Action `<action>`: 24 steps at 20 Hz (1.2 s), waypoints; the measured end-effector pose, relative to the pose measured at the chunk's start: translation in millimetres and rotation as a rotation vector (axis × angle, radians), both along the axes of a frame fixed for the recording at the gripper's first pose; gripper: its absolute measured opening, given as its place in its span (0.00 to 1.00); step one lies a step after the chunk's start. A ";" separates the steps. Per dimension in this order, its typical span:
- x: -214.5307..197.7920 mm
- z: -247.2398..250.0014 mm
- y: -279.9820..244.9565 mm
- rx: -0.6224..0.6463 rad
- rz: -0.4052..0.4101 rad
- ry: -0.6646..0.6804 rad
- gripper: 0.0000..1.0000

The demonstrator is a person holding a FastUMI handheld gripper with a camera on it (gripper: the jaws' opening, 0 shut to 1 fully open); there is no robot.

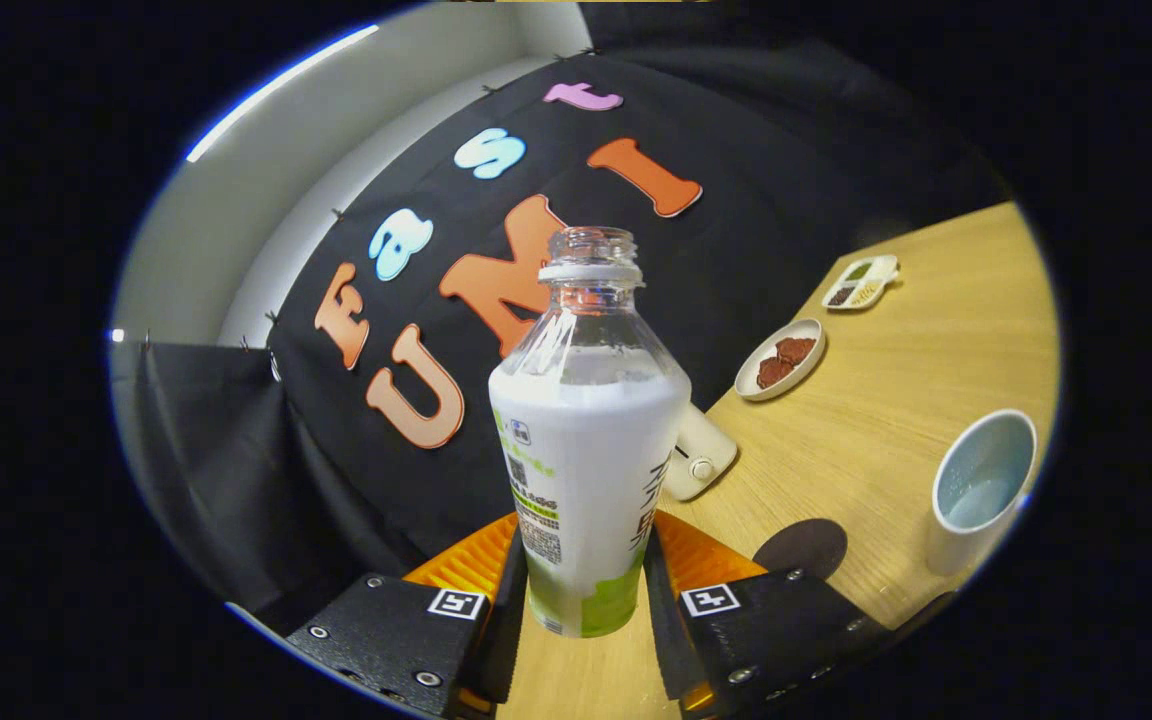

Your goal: Take the bottle from table, then pour the juice into the cup, finally place the bottle on the coaster

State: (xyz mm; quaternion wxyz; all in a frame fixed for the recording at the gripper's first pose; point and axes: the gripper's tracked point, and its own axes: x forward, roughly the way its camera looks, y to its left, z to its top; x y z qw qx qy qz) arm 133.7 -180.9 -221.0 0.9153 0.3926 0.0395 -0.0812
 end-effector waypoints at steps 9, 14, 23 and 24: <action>10.6 -0.7 -25.6 -0.490 -0.047 0.087 0.57; 30.1 -43.0 -37.8 -0.614 -0.018 0.186 0.57; 41.5 -100.4 -42.3 -0.733 0.053 0.374 0.58; 39.5 -104.9 -41.5 -0.731 0.062 0.387 0.58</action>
